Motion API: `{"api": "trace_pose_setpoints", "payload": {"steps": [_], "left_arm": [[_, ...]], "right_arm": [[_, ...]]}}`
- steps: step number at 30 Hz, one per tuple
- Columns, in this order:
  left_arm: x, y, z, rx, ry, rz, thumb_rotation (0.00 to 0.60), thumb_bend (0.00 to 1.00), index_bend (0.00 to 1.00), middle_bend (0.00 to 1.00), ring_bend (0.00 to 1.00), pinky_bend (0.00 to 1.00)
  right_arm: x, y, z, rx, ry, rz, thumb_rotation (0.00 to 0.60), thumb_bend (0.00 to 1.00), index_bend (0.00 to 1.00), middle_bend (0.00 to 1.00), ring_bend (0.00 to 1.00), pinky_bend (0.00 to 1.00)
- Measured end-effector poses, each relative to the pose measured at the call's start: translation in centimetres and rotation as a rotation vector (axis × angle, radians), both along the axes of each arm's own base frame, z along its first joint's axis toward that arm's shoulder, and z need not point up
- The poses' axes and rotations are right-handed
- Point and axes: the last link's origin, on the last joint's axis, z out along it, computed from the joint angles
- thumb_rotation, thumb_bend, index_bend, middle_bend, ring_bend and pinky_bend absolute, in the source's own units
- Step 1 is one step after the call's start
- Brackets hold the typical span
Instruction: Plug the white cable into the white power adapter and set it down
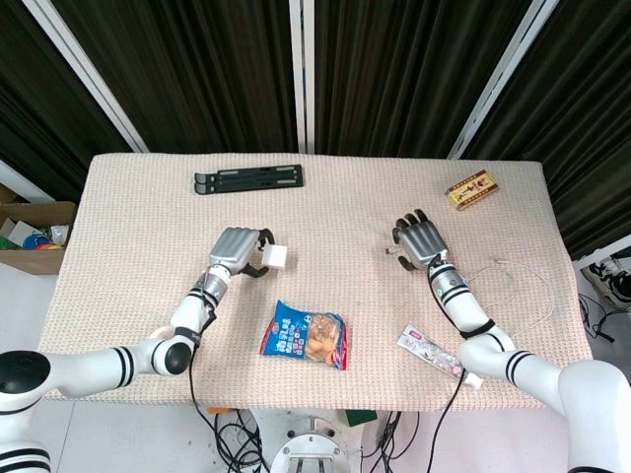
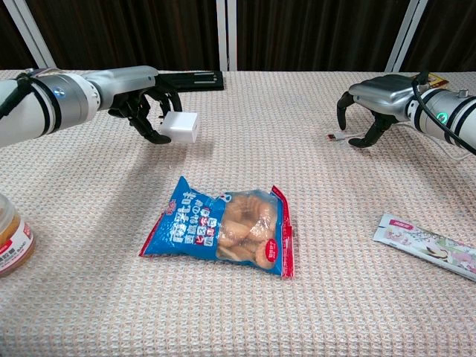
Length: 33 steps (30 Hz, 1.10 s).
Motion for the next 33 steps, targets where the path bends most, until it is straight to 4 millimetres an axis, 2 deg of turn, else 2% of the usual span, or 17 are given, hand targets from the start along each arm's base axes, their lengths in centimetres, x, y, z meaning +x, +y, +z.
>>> {"api": "trace_pose_setpoints", "payload": {"steps": [12, 27, 33], "left_arm": [[-0.3, 0.0, -0.2, -0.014, 0.014, 0.014, 0.600, 0.37, 0.53, 0.45, 0.76, 0.95], [-0.5, 0.2, -0.1, -0.017, 0.026, 0.025, 0.600, 0.37, 0.53, 0.45, 0.76, 0.95], [-0.5, 0.2, -0.1, -0.012, 0.022, 0.024, 0.600, 0.37, 0.53, 0.45, 0.76, 0.95]], "right_arm": [[-0.2, -0.1, -0.6, -0.002, 0.037, 0.088, 0.600, 0.36, 0.49, 0.27, 0.13, 0.12], [-0.3, -0.6, -1.3, 0.004, 0.016, 0.103, 0.600, 0.39, 0.53, 0.30, 0.13, 0.12], [-0.3, -0.7, -1.5, 0.009, 0.023, 0.096, 0.600, 0.43, 0.55, 0.32, 0.13, 0.12]]}}
